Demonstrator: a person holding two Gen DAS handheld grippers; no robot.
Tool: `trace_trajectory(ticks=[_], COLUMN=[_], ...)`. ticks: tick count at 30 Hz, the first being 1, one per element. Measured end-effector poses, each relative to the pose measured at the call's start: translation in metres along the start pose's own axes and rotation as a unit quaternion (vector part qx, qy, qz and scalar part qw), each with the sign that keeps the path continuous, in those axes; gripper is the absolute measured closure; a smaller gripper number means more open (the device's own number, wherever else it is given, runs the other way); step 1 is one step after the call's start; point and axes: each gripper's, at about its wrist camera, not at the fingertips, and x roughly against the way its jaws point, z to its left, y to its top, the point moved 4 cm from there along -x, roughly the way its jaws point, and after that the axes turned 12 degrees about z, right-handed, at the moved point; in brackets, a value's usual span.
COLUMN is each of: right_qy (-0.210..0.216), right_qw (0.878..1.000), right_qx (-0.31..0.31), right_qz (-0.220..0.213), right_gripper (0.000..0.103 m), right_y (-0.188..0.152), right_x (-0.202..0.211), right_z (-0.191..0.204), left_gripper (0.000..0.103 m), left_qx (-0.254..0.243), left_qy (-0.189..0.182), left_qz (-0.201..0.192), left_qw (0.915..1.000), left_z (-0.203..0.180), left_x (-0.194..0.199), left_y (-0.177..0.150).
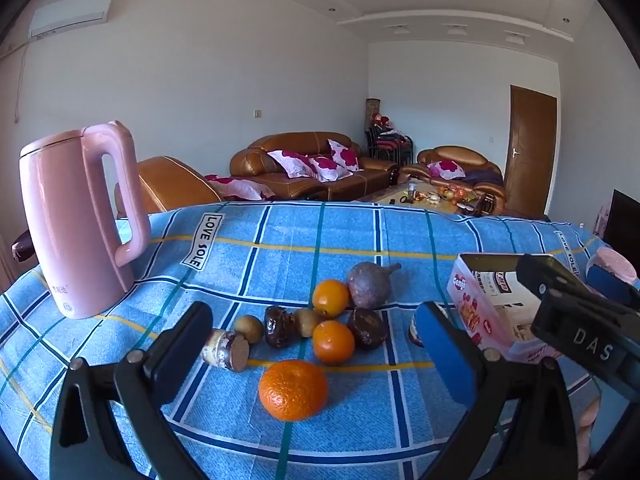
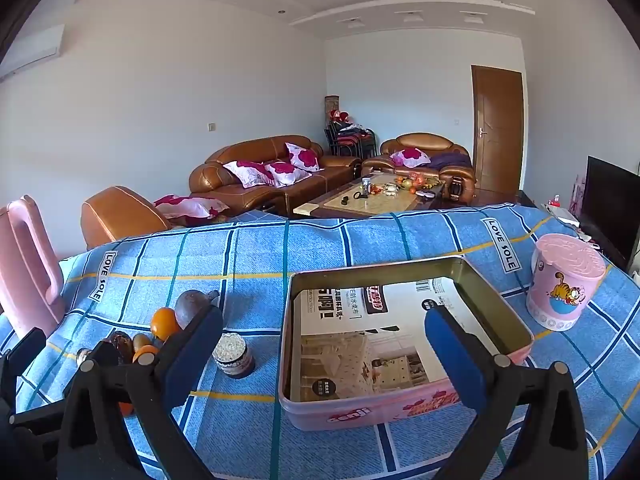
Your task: Organize fruits
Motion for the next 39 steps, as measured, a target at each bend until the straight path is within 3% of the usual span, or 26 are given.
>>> trace_trajectory(ticks=[39], right_qy=[0.000], right_qw=[1.000], right_qx=[0.003], right_qz=[0.003], right_gripper=[0.001], right_y=[-0.0014], right_x=[-0.0016], right_z=[0.0009], left_gripper=[0.000], left_qx=[0.005], left_qy=[0.002], left_qz=[0.006], left_qw=[1.0000], left_z=[0.0074], left_x=[-0.0045], left_y=[0.0005])
